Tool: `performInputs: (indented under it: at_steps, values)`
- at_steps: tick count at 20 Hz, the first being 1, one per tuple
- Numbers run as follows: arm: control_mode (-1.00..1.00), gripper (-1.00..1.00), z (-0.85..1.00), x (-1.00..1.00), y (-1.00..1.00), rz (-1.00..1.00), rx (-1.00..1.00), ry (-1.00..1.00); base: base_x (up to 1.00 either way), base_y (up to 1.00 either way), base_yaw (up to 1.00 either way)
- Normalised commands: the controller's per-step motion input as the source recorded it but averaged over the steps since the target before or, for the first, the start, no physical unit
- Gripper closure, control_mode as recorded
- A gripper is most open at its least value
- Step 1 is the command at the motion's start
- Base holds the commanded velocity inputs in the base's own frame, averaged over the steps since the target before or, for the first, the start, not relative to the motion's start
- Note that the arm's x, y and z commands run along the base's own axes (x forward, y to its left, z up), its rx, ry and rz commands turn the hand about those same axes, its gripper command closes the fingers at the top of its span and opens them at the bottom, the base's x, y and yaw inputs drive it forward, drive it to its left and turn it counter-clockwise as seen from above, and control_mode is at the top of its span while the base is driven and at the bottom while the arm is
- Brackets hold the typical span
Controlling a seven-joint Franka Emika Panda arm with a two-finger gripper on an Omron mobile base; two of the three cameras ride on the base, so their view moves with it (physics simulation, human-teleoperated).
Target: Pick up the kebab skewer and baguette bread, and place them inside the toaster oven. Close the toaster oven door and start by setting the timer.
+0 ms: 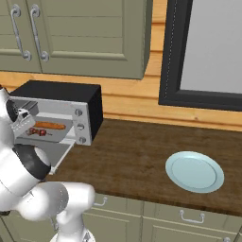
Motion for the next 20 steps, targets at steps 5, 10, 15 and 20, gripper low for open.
performInputs:
  at_steps: [5, 10, 15, 20]
  values:
    - [-1.0, -1.0, -0.06, -0.88, -0.04, -0.72, 0.13, 0.01, 0.0, 0.0, 0.0]
    - [-1.0, -1.0, -0.5, -0.19, -0.14, -0.85, 0.03, 0.06, 0.0, 0.0, 0.0]
    - [-1.0, -1.0, -0.46, 0.04, -0.25, -0.84, 0.0, 0.05, 0.0, 0.0, 0.0]
    - [-1.0, -1.0, -0.03, 0.42, 0.03, -0.67, 0.0, 0.0, 0.0, 0.0, 0.0]
